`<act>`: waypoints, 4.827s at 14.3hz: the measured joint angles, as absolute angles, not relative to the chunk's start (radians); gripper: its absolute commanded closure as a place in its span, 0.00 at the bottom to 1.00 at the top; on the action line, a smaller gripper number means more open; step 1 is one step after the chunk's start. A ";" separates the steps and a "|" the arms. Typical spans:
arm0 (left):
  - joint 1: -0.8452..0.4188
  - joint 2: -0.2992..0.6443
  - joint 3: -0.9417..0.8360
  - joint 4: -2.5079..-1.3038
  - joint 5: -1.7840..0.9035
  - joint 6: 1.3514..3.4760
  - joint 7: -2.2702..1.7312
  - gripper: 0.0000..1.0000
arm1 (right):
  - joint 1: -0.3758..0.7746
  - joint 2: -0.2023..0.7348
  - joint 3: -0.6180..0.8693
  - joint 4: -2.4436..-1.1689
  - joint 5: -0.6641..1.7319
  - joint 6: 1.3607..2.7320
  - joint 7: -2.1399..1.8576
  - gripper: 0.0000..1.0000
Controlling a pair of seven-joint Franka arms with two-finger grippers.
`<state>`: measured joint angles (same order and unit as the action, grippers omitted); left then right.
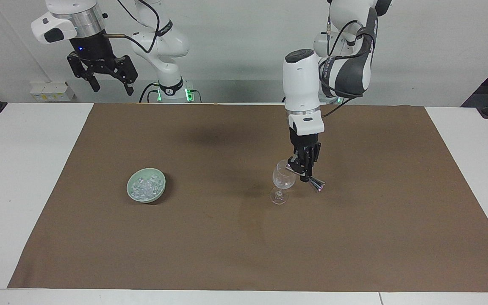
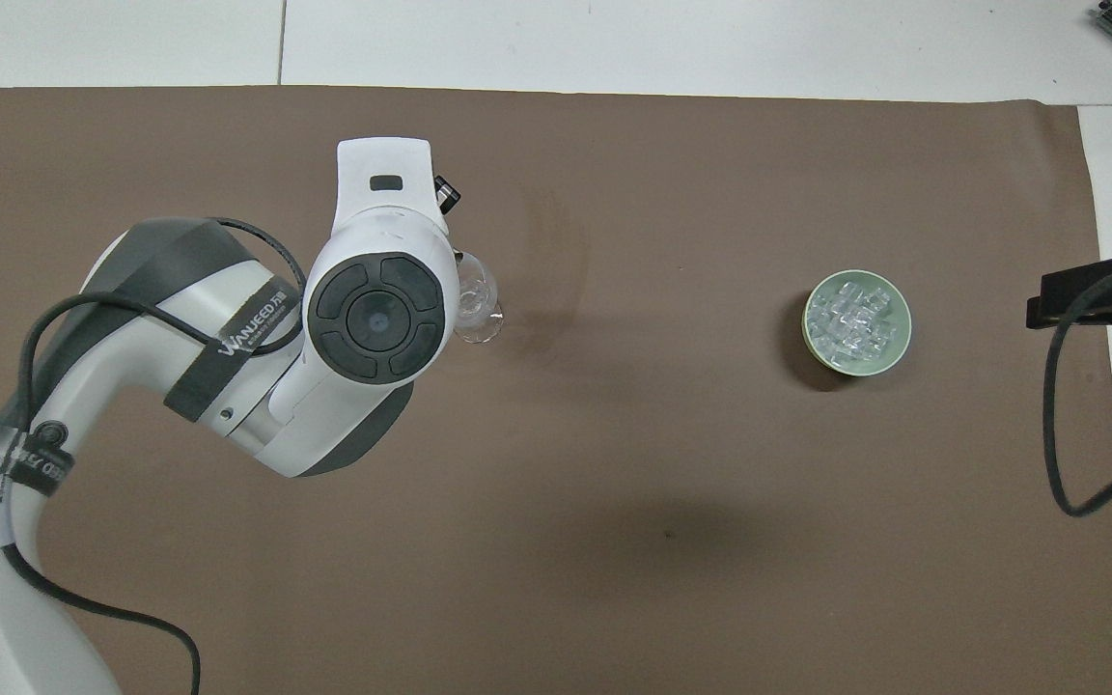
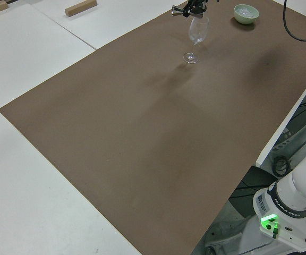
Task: Pour wine and add ice with both arms
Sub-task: 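Tilt the jigger over the clear glass with the left gripper to pour, then turn the jigger upright and carry it back with the left gripper, then lower the jigger onto its original spot with the left gripper, then open the left gripper and withdraw while the right gripper reaches the green cup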
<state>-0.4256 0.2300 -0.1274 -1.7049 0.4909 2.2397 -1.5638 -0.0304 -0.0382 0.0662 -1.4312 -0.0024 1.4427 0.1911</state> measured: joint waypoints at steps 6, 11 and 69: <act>-0.424 0.217 -0.108 -1.697 0.414 2.231 -1.574 1.00 | -0.030 -0.038 0.066 -1.431 -0.002 1.443 0.191 0.00; -0.379 0.210 -0.088 -1.664 0.082 2.181 -1.578 1.00 | -0.030 -0.038 0.066 -1.431 -0.002 1.443 0.191 0.00; 0.375 0.424 -0.088 -1.976 -1.185 1.911 -0.878 1.00 | -0.048 -0.041 0.064 -1.467 0.000 1.639 0.169 0.00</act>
<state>0.3749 0.4242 -0.0883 -1.9761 -1.1845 1.9112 -0.8775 -0.0480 -0.0407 0.0640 -1.4669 -0.0001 1.6386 0.1688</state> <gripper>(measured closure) 0.780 0.000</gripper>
